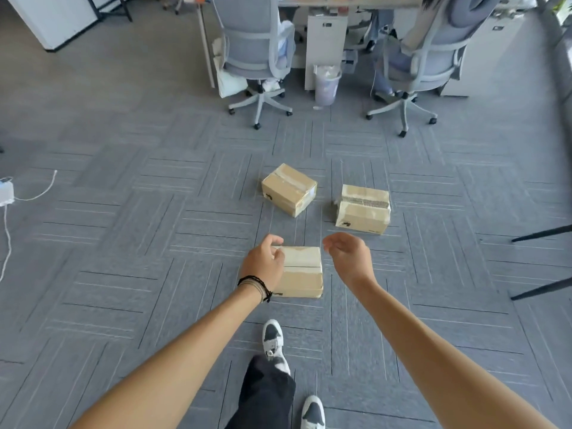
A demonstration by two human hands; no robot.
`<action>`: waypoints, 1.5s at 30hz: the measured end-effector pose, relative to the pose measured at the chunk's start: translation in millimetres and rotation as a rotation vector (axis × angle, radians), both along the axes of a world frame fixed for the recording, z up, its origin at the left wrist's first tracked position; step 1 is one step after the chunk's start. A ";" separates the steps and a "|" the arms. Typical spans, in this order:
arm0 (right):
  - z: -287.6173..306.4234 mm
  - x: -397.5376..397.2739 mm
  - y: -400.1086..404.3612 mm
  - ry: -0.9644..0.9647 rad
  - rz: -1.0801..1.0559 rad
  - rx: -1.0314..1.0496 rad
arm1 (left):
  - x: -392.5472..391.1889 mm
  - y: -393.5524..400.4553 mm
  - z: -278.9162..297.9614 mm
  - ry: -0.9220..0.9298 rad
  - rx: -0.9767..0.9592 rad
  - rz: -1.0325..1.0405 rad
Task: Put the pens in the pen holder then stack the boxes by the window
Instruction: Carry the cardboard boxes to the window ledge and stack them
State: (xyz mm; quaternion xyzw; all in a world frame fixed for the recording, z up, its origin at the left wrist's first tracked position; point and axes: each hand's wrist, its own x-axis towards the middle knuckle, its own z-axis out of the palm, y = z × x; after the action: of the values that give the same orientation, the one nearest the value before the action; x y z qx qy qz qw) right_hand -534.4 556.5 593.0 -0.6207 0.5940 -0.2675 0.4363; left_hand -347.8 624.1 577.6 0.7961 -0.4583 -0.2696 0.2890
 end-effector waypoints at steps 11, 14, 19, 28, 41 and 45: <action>-97.5 57.5 -165.9 0.148 -0.010 0.093 | 69.0 -168.5 -99.9 -0.045 0.145 -0.058; -145.7 59.9 -193.5 0.229 0.035 0.138 | 78.9 -187.8 -146.3 -0.084 0.213 -0.077; -260.9 67.1 -236.5 0.370 0.172 0.180 | 89.5 -220.4 -252.0 -0.168 0.306 -0.056; -534.8 75.2 -262.9 0.612 0.350 0.274 | 119.0 -236.6 -528.2 -0.172 0.526 -0.056; -732.2 76.5 -281.9 0.720 0.405 0.291 | 138.0 -260.4 -717.5 -0.140 0.564 -0.042; -735.1 81.6 -281.9 0.688 0.332 0.272 | 134.8 -264.9 -722.4 -0.139 0.551 -0.024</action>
State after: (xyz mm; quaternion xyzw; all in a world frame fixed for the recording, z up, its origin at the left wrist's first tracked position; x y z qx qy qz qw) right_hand -452.8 274.5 -142.1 -0.6982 0.6269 0.1110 0.3274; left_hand -213.0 359.1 -144.8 0.8557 -0.3960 -0.3322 0.0265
